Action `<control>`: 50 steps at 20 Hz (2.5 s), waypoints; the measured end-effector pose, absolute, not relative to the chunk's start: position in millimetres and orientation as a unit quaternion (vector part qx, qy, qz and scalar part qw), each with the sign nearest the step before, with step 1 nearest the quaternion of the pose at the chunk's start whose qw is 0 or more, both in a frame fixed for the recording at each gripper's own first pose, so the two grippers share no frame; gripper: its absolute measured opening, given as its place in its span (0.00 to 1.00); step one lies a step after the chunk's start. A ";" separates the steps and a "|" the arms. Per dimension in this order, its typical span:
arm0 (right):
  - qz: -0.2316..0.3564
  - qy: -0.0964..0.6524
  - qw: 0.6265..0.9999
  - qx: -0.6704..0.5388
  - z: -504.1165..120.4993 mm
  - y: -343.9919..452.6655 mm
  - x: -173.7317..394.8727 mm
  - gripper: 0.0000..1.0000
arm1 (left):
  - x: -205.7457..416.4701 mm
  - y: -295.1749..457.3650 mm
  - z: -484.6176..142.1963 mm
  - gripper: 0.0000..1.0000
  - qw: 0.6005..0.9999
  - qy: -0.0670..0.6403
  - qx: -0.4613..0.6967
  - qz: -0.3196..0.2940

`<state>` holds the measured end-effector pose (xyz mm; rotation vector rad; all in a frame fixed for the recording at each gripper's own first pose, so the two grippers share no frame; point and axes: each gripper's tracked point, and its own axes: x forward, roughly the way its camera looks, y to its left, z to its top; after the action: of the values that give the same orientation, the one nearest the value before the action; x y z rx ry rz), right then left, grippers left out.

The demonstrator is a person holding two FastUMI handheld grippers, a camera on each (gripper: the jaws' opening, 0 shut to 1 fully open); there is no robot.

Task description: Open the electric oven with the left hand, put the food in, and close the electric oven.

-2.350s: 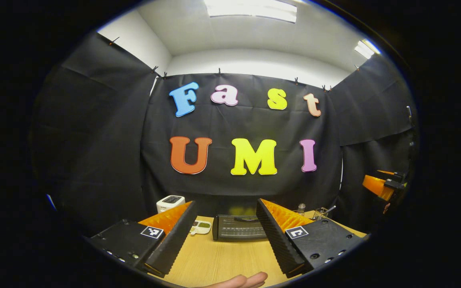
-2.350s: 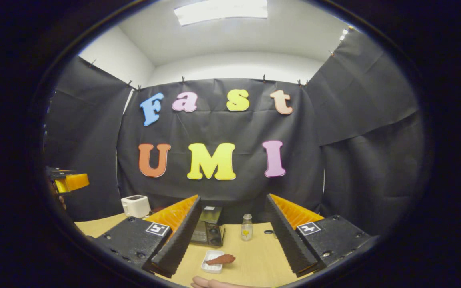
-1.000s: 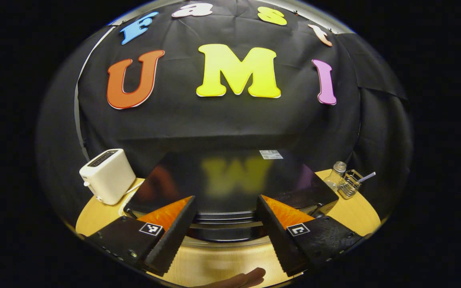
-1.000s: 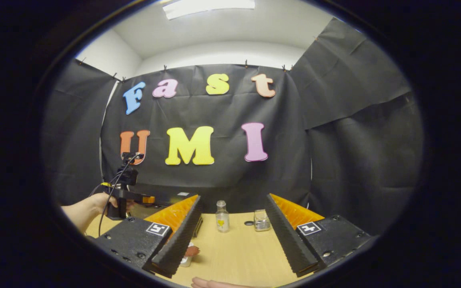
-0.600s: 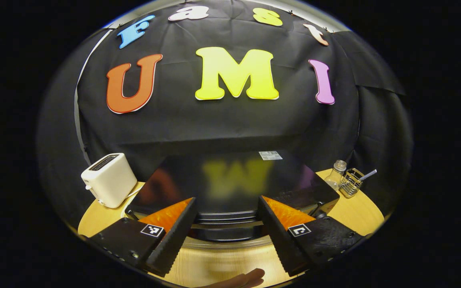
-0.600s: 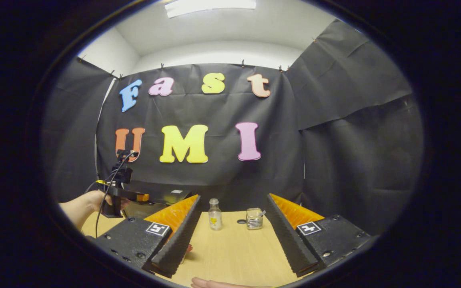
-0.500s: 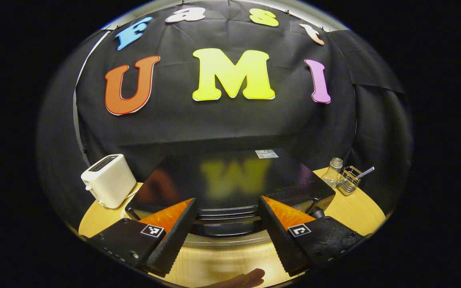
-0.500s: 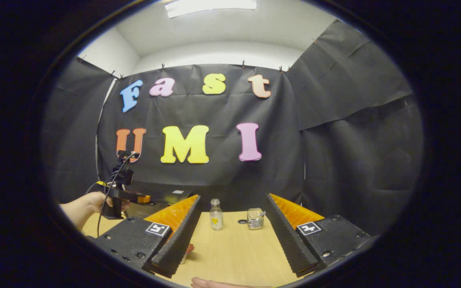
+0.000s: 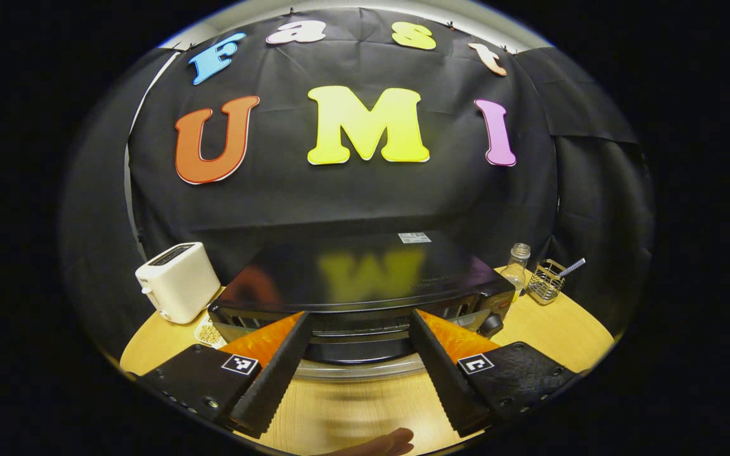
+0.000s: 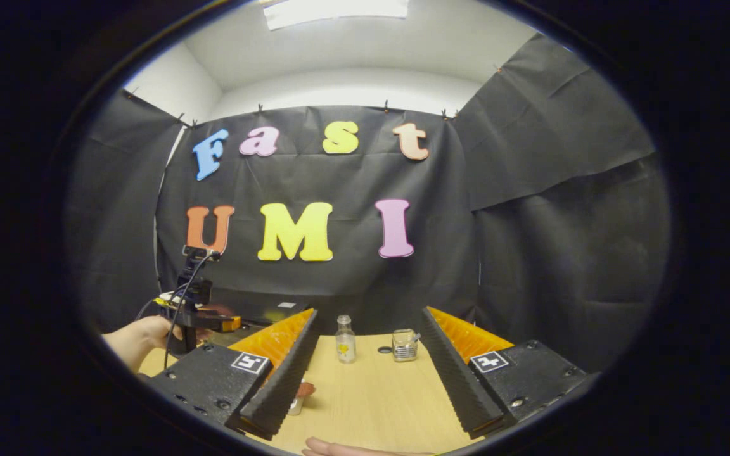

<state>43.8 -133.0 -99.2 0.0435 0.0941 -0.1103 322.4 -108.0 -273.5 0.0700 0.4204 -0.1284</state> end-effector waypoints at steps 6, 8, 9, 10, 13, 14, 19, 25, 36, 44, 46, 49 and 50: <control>-0.053 0.059 0.997 0.014 -103.4 -127.8 33.1 1.00 | 280.6 -107.5 -284.0 0.98 0.981 0.183 0.025 -0.064; -0.052 0.062 0.997 0.008 -104.2 -125.7 30.6 1.00 | 269.9 -107.1 -287.7 0.98 0.981 0.180 0.027 -0.065; -0.053 0.062 0.997 0.007 -104.6 -125.4 28.5 1.00 | 264.1 -106.3 -291.5 0.98 0.981 0.179 0.030 -0.065; -0.053 0.062 0.997 0.007 -104.1 -124.5 27.2 1.00 | 258.9 -105.9 -294.4 0.98 0.981 0.178 0.031 -0.065; -0.050 0.063 0.997 0.007 -106.4 -120.2 25.1 1.00 | 238.6 -105.7 -305.8 0.98 0.982 0.176 0.026 -0.068; -0.049 0.064 0.997 0.007 -107.0 -118.9 25.5 1.00 | 232.2 -104.8 -310.8 0.97 0.981 0.177 0.026 -0.069; -0.044 0.084 0.995 0.005 -124.4 -106.4 29.9 0.96 | 200.9 -101.5 -342.8 0.96 0.977 0.202 0.032 -0.061; -0.032 0.116 0.993 0.007 -150.5 -88.3 38.4 0.96 | 175.9 -99.0 -389.4 0.96 0.964 0.252 0.057 -0.059; 0.005 0.198 0.980 0.033 -202.0 -69.9 66.1 1.00 | 167.9 -87.8 -412.3 0.96 0.959 0.279 0.026 -0.051; 0.042 0.319 0.946 0.044 -277.6 -64.9 111.7 1.00 | 144.8 -76.8 -339.9 0.96 0.973 0.219 -0.039 -0.056; 0.058 0.352 0.933 0.053 -299.6 -61.9 123.2 0.97 | 138.5 -69.3 -310.7 0.95 0.980 0.190 -0.032 -0.051; 0.073 0.381 0.918 0.088 -322.5 -59.6 138.5 1.00 | 126.1 -55.5 -272.2 0.95 0.987 0.156 -0.020 -0.037; 0.076 0.387 0.914 0.099 -328.4 -59.4 143.5 1.00 | 121.2 -53.0 -260.3 0.95 0.989 0.145 -0.019 -0.035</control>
<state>143.5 -59.4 -328.4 0.2038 0.7965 0.1568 121.2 -53.0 -260.3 -0.0382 0.2919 -0.0702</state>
